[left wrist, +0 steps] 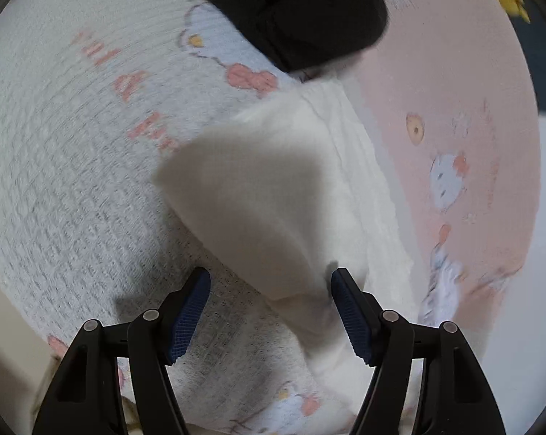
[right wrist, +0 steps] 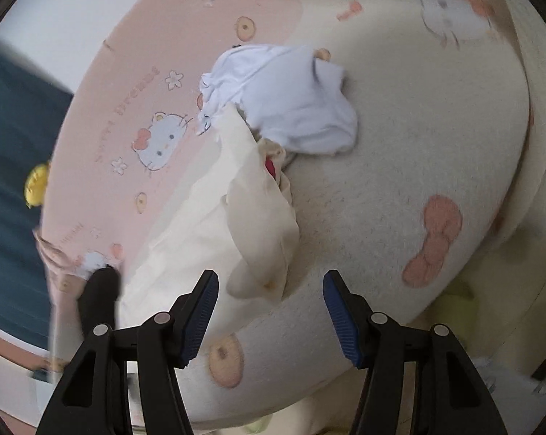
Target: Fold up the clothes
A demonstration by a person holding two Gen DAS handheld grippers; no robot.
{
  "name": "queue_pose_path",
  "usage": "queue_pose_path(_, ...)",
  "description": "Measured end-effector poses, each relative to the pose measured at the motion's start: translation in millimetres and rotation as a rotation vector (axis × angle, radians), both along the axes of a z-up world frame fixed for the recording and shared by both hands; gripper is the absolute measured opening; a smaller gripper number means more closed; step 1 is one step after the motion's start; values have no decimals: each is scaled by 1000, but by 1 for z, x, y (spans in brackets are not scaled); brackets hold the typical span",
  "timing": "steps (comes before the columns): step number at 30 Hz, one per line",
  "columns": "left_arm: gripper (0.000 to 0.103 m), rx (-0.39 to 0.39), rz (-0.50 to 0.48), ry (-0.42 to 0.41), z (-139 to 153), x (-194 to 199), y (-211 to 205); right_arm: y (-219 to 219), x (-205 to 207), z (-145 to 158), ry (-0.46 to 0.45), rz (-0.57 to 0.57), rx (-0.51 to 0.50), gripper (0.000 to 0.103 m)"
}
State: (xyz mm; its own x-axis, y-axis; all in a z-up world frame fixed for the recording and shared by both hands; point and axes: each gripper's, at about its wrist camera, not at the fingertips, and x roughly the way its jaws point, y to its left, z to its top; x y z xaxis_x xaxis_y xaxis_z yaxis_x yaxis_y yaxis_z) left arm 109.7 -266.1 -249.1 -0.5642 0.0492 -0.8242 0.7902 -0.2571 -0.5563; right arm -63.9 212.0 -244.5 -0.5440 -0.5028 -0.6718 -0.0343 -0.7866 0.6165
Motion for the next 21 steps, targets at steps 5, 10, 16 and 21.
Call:
queue_pose_path(5,67,-301,-190,-155,38,-24,38,-8,-8,9,35,78,118,59)
queue_pose_path(10,67,-538,-472,-223,74,-36,94,8,6,20,75,67,124,59)
queue_pose_path(16,67,-798,-853,-283,86,-58,178,9,15,20,110,98,247,59)
queue_pose_path(21,67,-1005,-1228,-331,66,-94,264,11,27,15,130,150,321,59)
